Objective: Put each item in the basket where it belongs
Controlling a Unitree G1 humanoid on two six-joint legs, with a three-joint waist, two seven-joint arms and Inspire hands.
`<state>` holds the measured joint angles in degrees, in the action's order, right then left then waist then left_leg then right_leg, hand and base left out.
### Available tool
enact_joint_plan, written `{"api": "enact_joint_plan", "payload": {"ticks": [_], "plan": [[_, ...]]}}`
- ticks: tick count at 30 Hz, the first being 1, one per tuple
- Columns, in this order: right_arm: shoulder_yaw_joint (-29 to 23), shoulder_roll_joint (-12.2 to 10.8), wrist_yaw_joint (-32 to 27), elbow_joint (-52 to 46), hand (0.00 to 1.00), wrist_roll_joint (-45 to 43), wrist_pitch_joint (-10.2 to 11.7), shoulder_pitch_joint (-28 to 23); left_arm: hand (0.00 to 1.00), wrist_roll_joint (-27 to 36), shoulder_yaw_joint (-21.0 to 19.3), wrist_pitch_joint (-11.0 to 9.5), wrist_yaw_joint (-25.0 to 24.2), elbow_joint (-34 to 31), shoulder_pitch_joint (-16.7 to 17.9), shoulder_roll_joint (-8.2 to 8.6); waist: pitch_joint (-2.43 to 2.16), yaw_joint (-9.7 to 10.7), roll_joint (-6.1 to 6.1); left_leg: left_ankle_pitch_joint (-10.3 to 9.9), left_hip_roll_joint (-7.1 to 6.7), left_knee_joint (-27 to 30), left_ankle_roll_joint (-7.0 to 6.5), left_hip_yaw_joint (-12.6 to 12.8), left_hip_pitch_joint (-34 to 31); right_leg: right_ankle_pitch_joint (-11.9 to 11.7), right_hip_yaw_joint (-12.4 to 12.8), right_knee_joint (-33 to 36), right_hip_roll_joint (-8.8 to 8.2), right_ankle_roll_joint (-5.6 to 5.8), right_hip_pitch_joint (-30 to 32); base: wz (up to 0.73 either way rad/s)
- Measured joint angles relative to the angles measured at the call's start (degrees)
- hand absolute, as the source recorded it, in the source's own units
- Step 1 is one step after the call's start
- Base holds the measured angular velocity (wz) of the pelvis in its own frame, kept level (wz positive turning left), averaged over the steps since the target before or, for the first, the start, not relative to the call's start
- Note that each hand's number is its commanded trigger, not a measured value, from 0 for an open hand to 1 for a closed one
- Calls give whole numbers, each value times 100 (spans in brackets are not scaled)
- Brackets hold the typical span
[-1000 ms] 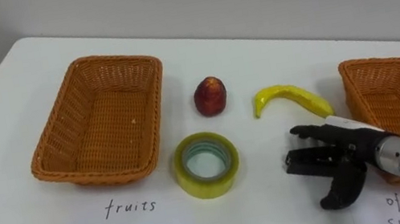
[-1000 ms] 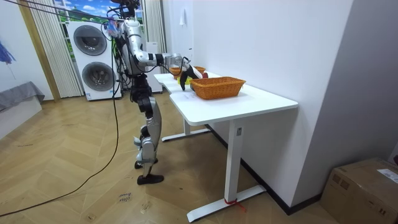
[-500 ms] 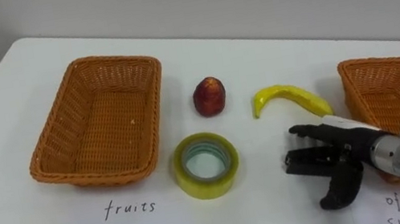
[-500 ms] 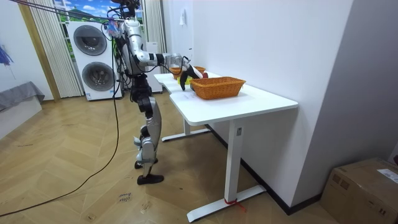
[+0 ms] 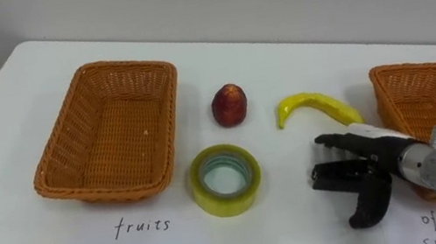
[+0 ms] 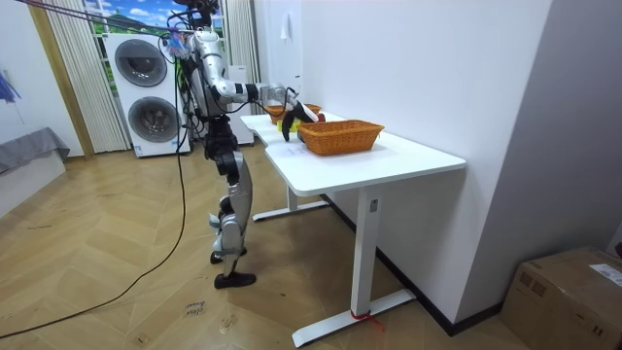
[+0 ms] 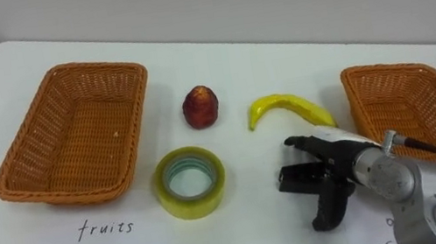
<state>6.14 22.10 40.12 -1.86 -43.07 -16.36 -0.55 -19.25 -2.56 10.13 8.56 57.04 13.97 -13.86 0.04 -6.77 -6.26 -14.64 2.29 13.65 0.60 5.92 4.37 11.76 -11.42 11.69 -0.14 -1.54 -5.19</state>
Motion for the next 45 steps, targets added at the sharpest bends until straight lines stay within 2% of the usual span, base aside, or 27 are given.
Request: {"api": "enact_joint_plan", "payload": {"ticks": [4, 5, 6, 12, 23, 33, 39, 45], "plan": [[31, -1, -5, 51, 0, -9, -25, 5, 0, 103, 55, 0, -1, -13, -4, 2, -4, -3, -11, 0, -2, -1, -1, 1, -15, -11, 6, -7, -1, 6, 14, 0], [39, -1, -5, 55, 17, -12, -36, 8, 0, 103, 55, 0, -1, -14, -8, 1, -5, -3, -12, 0, -2, -1, -1, 1, -15, -12, 6, -7, -1, 6, 14, 0], [53, -1, -8, 56, 100, -12, -60, 10, 0, 102, 55, 0, -1, -16, -18, 0, -9, -8, -18, 0, -2, -2, -1, 1, -17, -11, 13, -7, 1, 6, 18, 0], [152, 1, -131, 78, 100, -55, -89, 7, 0, 103, 59, 37, -5, -29, -65, -2, -52, -46, -82, 1, 1, -3, -1, -4, -22, -12, 21, -10, 9, 5, 21, 0], [175, -55, -754, 361, 100, -387, -148, 199, 0, 104, 103, 47, -25, -33, -193, -21, -49, -144, -118, 0, 0, 4, -1, -80, -78, -16, 3, -9, 12, 5, 16, 2], [179, -86, -820, 477, 100, -425, -248, 277, 0, 120, 169, 79, -40, 74, -226, -25, -45, -125, -128, 0, 0, -8, 0, -142, -88, -20, -95, -10, 13, 11, -1, 3], [176, -85, -832, 493, 100, -264, -277, 269, 0, 165, 190, 83, -30, 74, -229, -28, -42, -144, -117, 3, 1, -11, 5, -137, -87, -24, -63, -8, 21, 5, 0, -1], [125, -72, -1117, 441, 100, 140, -227, 231, 0, 383, 224, 71, 78, 90, -222, -22, -37, -113, -101, 4, 4, -13, 6, -129, -71, -27, -30, 1, 22, 1, 2, -1]]}}
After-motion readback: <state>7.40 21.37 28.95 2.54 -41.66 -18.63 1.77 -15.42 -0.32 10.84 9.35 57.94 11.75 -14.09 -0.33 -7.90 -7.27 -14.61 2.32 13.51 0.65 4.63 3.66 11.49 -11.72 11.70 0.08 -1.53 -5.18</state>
